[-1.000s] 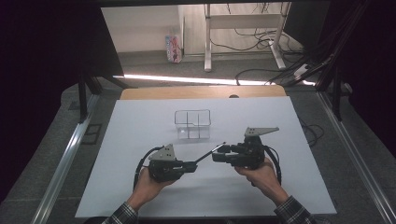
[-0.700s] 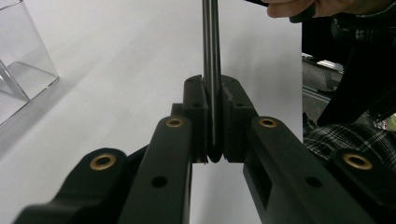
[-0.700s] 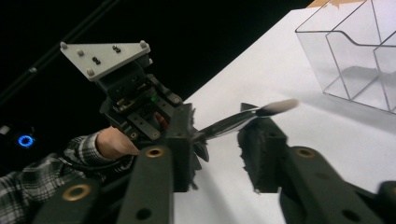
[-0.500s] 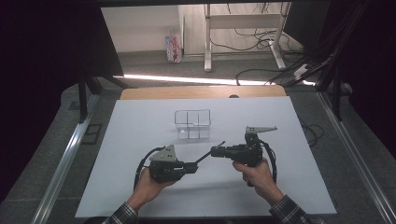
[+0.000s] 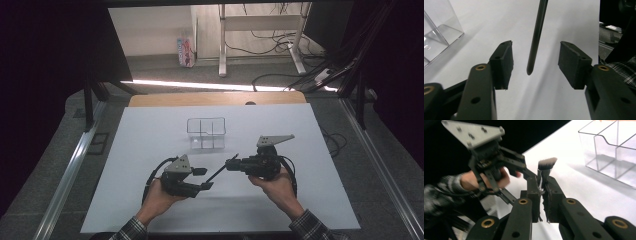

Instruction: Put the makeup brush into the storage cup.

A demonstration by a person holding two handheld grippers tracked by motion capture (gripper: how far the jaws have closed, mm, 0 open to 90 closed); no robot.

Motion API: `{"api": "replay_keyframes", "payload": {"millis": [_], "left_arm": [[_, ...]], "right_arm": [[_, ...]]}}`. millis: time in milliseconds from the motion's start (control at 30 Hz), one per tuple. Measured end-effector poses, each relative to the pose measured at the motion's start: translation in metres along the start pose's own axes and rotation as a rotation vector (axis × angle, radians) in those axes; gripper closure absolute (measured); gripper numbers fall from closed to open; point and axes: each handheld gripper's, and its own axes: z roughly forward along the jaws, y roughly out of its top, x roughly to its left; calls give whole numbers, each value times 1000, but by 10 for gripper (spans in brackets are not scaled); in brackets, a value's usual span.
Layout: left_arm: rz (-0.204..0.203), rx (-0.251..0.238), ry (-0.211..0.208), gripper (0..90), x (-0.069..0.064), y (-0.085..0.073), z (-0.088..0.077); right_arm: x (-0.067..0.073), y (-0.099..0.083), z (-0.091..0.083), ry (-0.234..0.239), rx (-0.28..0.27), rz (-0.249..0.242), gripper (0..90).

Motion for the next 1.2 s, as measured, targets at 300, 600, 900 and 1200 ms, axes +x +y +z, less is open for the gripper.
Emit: {"api": "replay_keyframes", "payload": {"millis": [300, 600, 900, 1200], "left_arm": [[-6, 11, -6, 381, -1, 1, 3], [3, 19, -24, 369, -5, 5, 8], [25, 37, -33, 512, -8, 6, 12], [93, 69, -52, 814, -12, 7, 14]], "right_arm": [[15, 4, 9, -90, 110, -139, 839], [28, 5, 23, -112, 204, -234, 839], [36, 5, 33, -81, 240, -272, 839], [38, 4, 35, -60, 247, -276, 839]]}}
